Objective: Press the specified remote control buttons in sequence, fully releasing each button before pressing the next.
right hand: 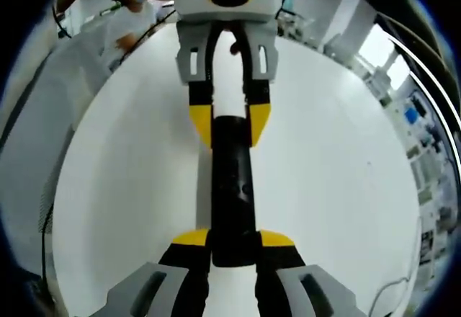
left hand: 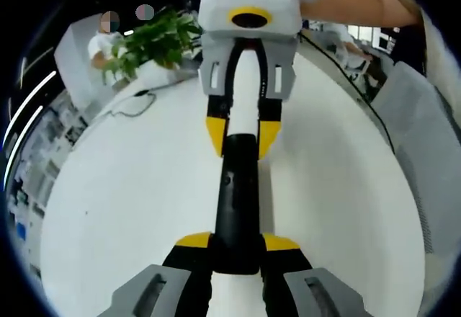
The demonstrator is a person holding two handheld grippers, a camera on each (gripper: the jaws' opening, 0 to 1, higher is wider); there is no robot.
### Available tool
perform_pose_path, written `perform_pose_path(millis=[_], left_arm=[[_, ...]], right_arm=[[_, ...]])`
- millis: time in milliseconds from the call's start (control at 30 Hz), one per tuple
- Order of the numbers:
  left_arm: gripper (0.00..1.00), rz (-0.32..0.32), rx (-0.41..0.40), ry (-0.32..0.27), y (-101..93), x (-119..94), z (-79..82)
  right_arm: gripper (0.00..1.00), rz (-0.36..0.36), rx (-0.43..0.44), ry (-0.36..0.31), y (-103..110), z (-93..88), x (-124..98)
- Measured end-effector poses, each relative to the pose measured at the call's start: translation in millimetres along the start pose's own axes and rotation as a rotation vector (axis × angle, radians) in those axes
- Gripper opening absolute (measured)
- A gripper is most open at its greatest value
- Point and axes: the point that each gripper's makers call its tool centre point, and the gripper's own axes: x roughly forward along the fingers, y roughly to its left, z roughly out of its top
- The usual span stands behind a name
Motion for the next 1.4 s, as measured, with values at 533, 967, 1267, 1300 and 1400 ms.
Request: perform_pose_path(millis=[533, 967, 1267, 1300, 1400], left_arm=[[0.24, 0.023, -0.001, 0.030, 29.5, 9, -11.8], [0.24, 0.029, 0.016, 0.081, 43.3, 20, -20.1], [0.24, 0.030, 0.005, 0.079, 44.8, 18, -19.0], [0.24, 0.031, 0.006, 0.077, 45.1, 18, -19.4], [0.24, 0.032, -0.006, 0.069, 46.1, 18, -20.4]], right_arm=[[0.21, -0.017, -0.018, 0.012, -32, 1.0, 15], [0.21, -0.028, -0.032, 0.034, -47, -3.7, 28], [0.21, -0.032, -0.040, 0.047, -51, -7.4, 31], [0.21, -0.031, -0.045, 0.050, -51, -7.4, 31], [0.21, -0.026, -0.050, 0.058, -51, -7.2, 31]])
